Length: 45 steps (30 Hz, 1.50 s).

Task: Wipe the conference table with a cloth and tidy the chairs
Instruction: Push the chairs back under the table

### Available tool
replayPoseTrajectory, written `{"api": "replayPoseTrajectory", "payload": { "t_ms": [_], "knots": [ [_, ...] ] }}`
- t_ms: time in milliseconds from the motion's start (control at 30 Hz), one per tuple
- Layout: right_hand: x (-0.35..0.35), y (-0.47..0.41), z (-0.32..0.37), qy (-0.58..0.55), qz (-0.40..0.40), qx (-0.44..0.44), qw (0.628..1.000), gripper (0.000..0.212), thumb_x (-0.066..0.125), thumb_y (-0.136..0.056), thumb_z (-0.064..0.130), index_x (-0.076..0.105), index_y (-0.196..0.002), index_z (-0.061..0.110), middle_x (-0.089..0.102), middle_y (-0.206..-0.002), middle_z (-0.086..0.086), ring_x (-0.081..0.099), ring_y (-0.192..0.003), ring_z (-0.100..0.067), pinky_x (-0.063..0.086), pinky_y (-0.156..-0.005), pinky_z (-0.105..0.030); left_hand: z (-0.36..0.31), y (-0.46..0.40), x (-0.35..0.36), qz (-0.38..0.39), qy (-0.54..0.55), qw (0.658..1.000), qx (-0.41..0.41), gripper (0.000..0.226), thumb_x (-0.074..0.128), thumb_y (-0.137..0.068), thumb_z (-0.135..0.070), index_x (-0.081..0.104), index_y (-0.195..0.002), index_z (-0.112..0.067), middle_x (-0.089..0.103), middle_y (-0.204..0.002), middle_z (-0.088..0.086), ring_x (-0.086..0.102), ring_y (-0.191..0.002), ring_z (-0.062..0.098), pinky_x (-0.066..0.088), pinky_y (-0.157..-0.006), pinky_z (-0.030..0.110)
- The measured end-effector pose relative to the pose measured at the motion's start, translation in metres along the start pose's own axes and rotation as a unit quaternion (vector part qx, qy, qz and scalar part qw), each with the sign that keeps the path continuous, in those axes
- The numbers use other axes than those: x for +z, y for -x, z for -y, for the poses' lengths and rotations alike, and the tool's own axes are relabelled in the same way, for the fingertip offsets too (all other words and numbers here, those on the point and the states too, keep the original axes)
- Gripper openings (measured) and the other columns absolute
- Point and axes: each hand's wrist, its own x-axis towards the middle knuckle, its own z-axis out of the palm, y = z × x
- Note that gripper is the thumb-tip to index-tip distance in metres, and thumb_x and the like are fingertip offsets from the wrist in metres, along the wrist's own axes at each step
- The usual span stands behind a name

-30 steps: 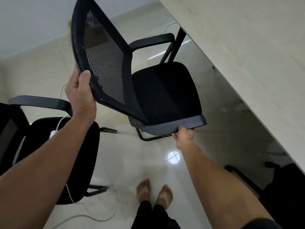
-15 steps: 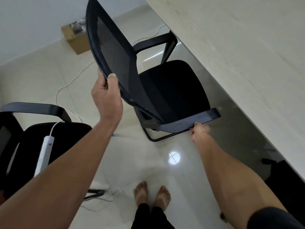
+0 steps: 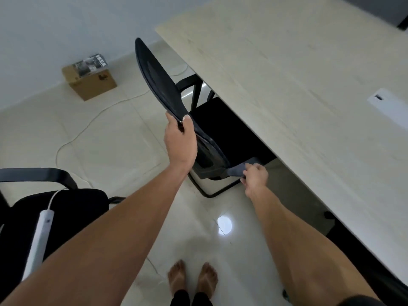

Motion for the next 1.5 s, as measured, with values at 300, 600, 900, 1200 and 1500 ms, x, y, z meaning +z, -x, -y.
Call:
{"api": "replayPoseTrajectory", "payload": {
  "t_ms": [300,600,900,1200,1500],
  "knots": [
    [0.042,0.125,0.061,0.083,0.046,-0.231,0.968,0.020,0.055,-0.106,0.027,0.061,-0.120,0.015,0.063,-0.095,0.005,0.059,-0.081,-0.006,0.044,-0.073,-0.021,-0.056,-0.011,-0.059,0.065,-0.135,0.989,-0.008,0.033,0.062,-0.100,-0.037,0.058,-0.119,-0.010,0.060,-0.122,0.013,0.060,-0.107,0.022,0.042,-0.089,0.030],
    [0.093,0.183,0.090,0.218,0.022,-0.431,0.876,0.030,0.057,-0.101,0.043,0.067,-0.118,0.020,0.060,-0.112,0.007,0.058,-0.106,-0.016,0.051,-0.095,-0.037,-0.085,-0.098,-0.112,0.184,-0.285,0.935,0.105,0.065,0.067,-0.095,-0.038,0.047,-0.147,-0.006,0.038,-0.155,0.016,0.044,-0.142,0.033,0.037,-0.113,0.039],
    [0.121,0.198,0.066,0.391,-0.114,-0.480,0.777,0.043,0.061,-0.101,0.044,0.070,-0.132,0.015,0.067,-0.123,-0.003,0.058,-0.116,-0.024,0.039,-0.099,-0.042,-0.069,-0.175,-0.133,0.306,-0.367,0.857,0.192,0.098,0.070,-0.089,-0.058,0.027,-0.161,-0.008,0.017,-0.171,0.012,0.019,-0.157,0.032,0.028,-0.124,0.047],
    [0.124,0.188,0.050,0.466,-0.188,-0.569,0.651,0.018,0.065,-0.103,0.035,0.074,-0.110,0.020,0.067,-0.099,0.002,0.060,-0.090,-0.027,0.043,-0.074,-0.042,-0.046,-0.197,-0.134,0.352,-0.366,0.834,0.217,0.111,0.067,-0.089,-0.067,0.017,-0.164,-0.003,0.002,-0.174,0.013,0.022,-0.158,0.033,0.031,-0.125,0.046],
    [0.108,0.169,0.081,0.506,-0.158,-0.539,0.655,0.026,0.056,-0.107,0.038,0.074,-0.117,0.023,0.069,-0.106,0.003,0.062,-0.098,-0.029,0.039,-0.075,-0.040,-0.060,-0.201,-0.100,0.345,-0.359,0.841,0.213,0.098,0.074,-0.085,-0.062,0.040,-0.149,0.004,0.018,-0.169,0.020,0.036,-0.148,0.040,0.041,-0.115,0.050]
  ]
}}
